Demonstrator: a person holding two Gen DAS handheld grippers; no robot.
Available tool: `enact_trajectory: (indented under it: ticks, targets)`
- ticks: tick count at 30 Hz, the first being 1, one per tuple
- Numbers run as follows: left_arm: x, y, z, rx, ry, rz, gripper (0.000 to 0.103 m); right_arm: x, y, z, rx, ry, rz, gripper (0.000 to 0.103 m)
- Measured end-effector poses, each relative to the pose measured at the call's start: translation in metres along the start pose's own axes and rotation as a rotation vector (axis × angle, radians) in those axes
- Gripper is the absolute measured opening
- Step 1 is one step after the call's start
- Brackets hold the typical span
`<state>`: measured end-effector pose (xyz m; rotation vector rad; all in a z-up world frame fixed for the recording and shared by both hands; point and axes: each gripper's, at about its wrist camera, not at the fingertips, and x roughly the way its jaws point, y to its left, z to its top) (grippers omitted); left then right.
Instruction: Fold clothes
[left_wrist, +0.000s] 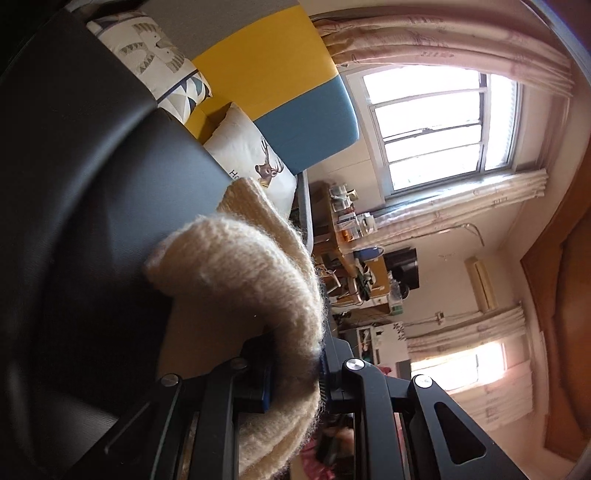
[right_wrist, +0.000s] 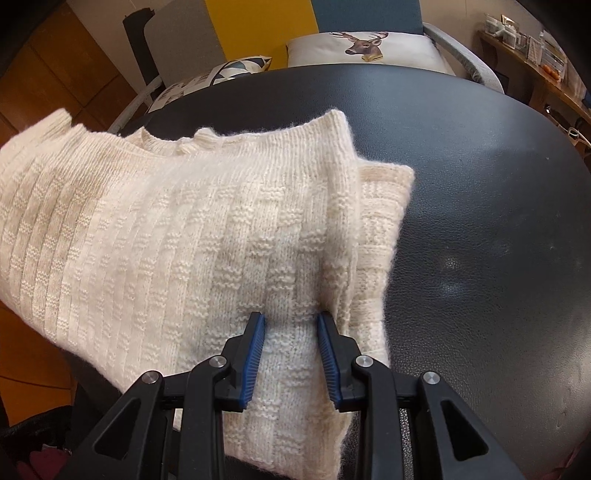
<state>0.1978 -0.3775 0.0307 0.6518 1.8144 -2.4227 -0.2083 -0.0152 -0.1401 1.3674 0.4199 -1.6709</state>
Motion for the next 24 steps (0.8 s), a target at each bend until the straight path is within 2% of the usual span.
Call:
enact_trajectory:
  ticks: [7, 13, 24]
  targets:
    - [0.021, -0.021, -0.001, -0.129, -0.051, 0.013, 0.018, -0.002, -0.005, -0.002, -0.001, -0.007, 0.047, 0.029]
    - [0.065, -0.041, -0.019, -0.157, -0.023, 0.053, 0.018, -0.004, -0.008, -0.007, 0.016, -0.027, 0.091, 0.029]
    - [0.192, -0.044, -0.065, -0.140, 0.102, 0.252, 0.018, -0.007, -0.020, -0.013, 0.039, -0.050, 0.169, 0.030]
